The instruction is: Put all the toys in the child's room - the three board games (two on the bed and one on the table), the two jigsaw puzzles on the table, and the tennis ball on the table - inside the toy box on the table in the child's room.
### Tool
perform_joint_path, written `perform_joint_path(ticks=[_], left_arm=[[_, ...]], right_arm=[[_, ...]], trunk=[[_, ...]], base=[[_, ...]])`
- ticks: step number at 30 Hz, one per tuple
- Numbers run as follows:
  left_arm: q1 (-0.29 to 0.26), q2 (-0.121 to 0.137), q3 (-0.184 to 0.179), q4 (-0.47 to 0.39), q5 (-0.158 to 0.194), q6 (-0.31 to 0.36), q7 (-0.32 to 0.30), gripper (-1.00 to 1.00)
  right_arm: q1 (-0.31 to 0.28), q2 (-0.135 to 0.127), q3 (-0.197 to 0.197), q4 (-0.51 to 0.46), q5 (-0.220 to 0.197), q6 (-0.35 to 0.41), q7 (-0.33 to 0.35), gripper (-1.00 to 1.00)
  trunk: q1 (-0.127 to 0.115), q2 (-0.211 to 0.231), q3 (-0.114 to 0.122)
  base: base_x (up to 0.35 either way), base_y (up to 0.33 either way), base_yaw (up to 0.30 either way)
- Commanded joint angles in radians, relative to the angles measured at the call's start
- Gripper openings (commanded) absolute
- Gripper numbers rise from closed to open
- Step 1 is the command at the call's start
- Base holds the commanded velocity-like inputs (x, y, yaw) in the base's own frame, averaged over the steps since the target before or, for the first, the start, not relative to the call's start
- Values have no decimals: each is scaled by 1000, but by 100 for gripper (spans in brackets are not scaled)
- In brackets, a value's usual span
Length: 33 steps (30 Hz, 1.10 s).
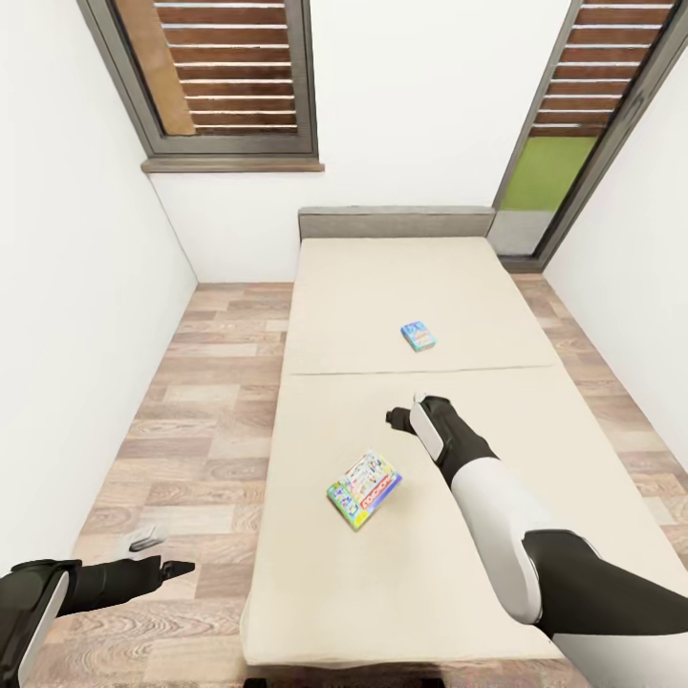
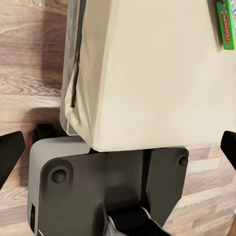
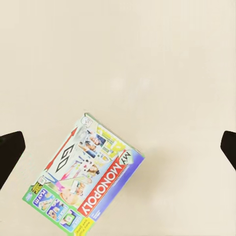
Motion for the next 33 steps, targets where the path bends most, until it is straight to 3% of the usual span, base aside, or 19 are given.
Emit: perform_joint_path(ticks=[1,33], left_arm=[[-1,0,1,-1,-1,7,-4,100],[-1,3,9,0,-1,7,-7,100]], right_arm=[[-4,1,-3,-1,-11,2,-8,100],[-64,1,-3,-2,-12,84,-16,100]], trunk=[[0,-2,-3],[0,-2,-56]], base=[[0,0,0],[0,0,0]])
